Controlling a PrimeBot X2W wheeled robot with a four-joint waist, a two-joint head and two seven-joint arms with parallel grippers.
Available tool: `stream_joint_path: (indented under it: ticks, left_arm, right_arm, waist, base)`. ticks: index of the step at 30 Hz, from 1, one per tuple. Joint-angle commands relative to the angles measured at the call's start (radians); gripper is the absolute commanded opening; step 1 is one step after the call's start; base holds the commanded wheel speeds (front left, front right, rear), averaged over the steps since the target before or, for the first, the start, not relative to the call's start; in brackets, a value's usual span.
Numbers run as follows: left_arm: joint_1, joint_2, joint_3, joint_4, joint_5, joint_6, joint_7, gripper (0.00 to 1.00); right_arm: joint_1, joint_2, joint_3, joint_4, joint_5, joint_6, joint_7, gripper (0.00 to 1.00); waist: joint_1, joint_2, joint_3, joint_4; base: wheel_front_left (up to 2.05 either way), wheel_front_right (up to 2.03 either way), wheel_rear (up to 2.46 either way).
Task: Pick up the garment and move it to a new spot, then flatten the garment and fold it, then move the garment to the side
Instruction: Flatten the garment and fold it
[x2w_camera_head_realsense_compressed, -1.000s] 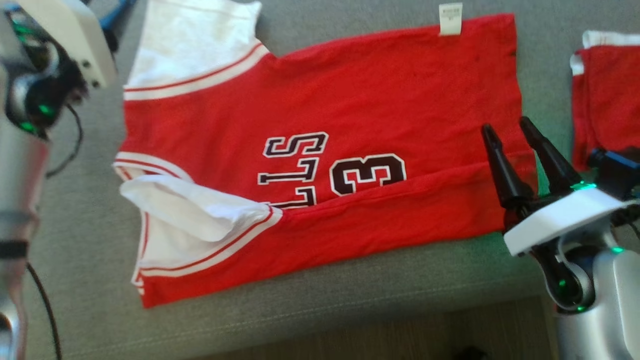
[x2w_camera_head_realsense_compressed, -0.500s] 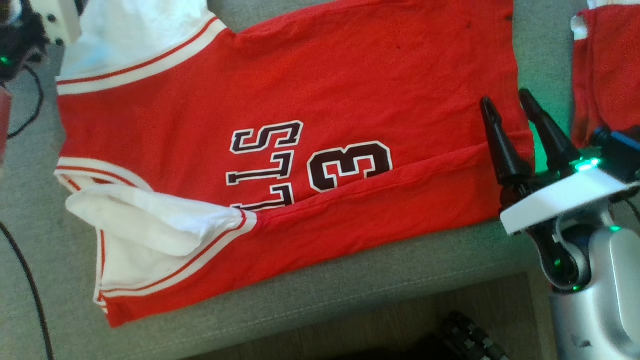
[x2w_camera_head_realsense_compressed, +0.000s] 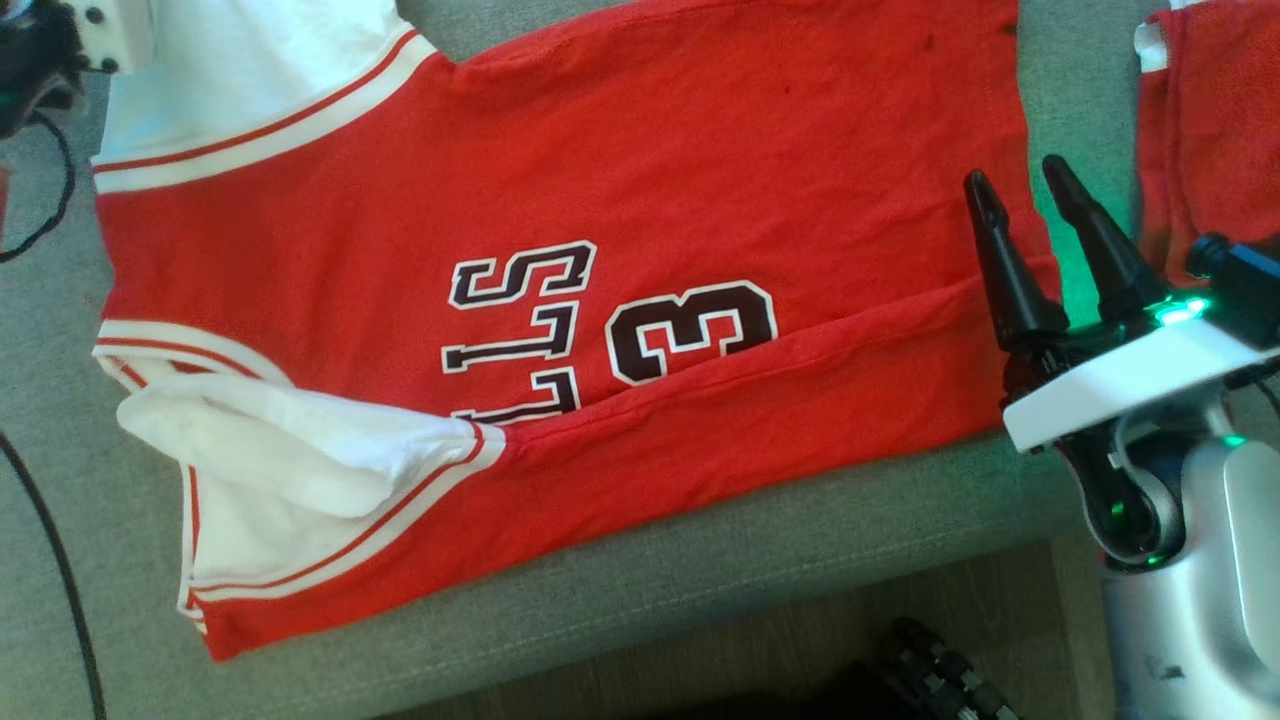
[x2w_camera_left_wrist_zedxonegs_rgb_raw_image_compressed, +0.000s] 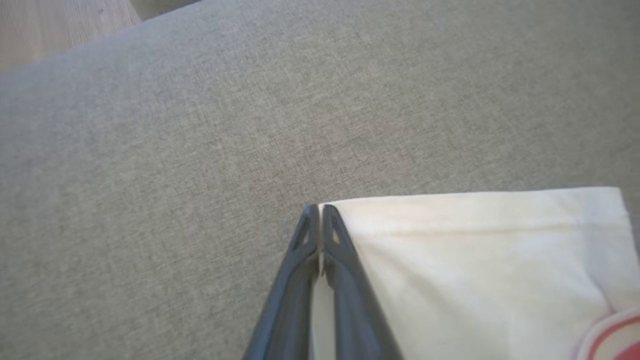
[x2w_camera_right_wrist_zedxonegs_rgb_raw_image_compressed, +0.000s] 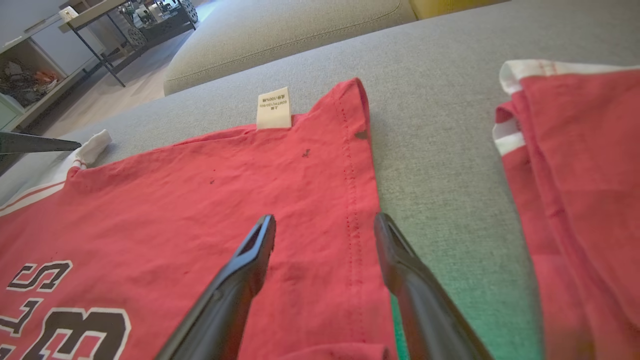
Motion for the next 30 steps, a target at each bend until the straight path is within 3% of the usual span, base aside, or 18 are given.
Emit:
stream_joint_path:
  ticks: [1,8,18,26,30]
  left_arm:
    - [-0.026,0.053,0.013,-0.021,-0.009,-0.006,0.012,0.0]
    - [-0.03,0.075,-0.019,-0.045,-0.049,-0.006,-0.013,0.0]
    - [-0.049,0.095,-0.081,-0.075,-0.094,-0.006,-0.054,0.0]
    - [-0.06,0.102,-0.122,-0.072,-0.132,-0.006,-0.077,0.0]
    - [-0.064,0.104,-0.139,-0.065,-0.147,-0.006,-0.087,0.0]
  right_arm:
    - [-0.019,-0.009,0.012,-0.034,-0.006,0.0,0.002,1.0]
    - [-0.114,-0.002,0.013,0.015,-0.036,0.0,0.066,1.0]
    - [-0.404,0.018,-0.086,0.248,-0.171,0.0,0.236,1.0]
    - [-0.523,0.019,-0.062,0.399,-0.117,0.0,0.29,1.0]
    - [-0.546,0.019,-0.058,0.446,-0.119,0.0,0.289,0.84]
  waist:
    - [0.0001,0.0,-0.001,0.0]
    - [0.0001,0.0,-0.015,-0.005]
    - [0.0001,0.0,-0.038,0.007]
    - [0.0001,0.0,-0.046,0.027]
    - [0.0001,0.0,-0.047,0.038]
  base:
    - [0.0,0.0,0.0]
    - [0.0,0.0,0.0]
    - [0.0,0.0,0.0]
    - [0.0,0.0,0.0]
    - [0.0,0.0,0.0]
